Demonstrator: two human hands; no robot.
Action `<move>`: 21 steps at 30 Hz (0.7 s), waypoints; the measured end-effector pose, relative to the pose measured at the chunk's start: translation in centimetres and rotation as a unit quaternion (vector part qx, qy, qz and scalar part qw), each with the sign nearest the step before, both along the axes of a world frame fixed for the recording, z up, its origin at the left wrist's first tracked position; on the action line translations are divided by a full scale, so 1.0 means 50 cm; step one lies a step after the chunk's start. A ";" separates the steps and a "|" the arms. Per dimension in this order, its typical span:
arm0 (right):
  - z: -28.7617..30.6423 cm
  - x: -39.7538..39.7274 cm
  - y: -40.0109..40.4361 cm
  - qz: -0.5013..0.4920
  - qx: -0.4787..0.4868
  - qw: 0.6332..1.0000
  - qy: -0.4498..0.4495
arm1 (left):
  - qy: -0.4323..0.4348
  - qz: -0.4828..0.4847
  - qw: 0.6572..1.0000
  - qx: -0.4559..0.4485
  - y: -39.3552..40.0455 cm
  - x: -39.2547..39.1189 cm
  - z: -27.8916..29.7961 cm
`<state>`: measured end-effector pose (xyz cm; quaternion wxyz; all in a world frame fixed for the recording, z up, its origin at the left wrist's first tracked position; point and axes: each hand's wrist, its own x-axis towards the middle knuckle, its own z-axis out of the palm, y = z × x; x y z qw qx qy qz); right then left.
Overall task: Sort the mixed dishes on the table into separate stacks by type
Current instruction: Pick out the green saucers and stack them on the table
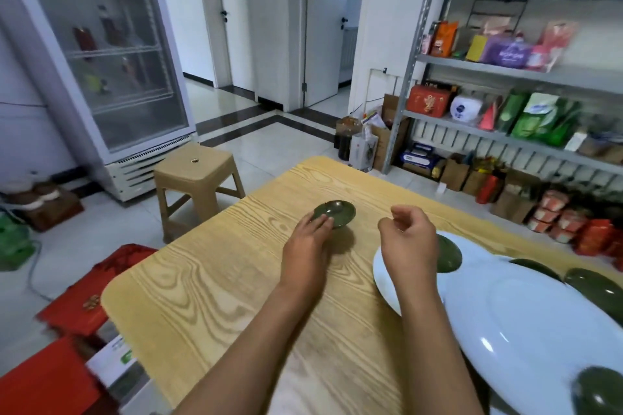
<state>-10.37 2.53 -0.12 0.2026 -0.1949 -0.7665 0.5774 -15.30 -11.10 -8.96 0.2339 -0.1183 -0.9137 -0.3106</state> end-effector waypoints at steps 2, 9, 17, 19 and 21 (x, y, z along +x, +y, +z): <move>-0.009 -0.011 0.013 -0.018 0.038 0.999 -0.004 | -0.021 0.007 0.999 -0.034 0.011 -0.028 0.000; -0.024 -0.048 0.065 -0.064 0.196 0.978 -0.042 | -0.080 0.035 0.994 -0.072 0.021 -0.089 -0.032; -0.049 -0.065 0.095 -0.056 0.244 0.945 -0.209 | -0.094 0.049 0.994 -0.040 0.020 -0.095 -0.028; -0.050 -0.069 0.095 -0.059 0.246 0.940 -0.228 | -0.069 0.047 0.996 -0.039 0.026 -0.089 -0.024; -0.045 -0.063 0.091 -0.073 0.253 0.935 -0.237 | -0.047 0.034 0.997 -0.051 0.030 -0.081 -0.024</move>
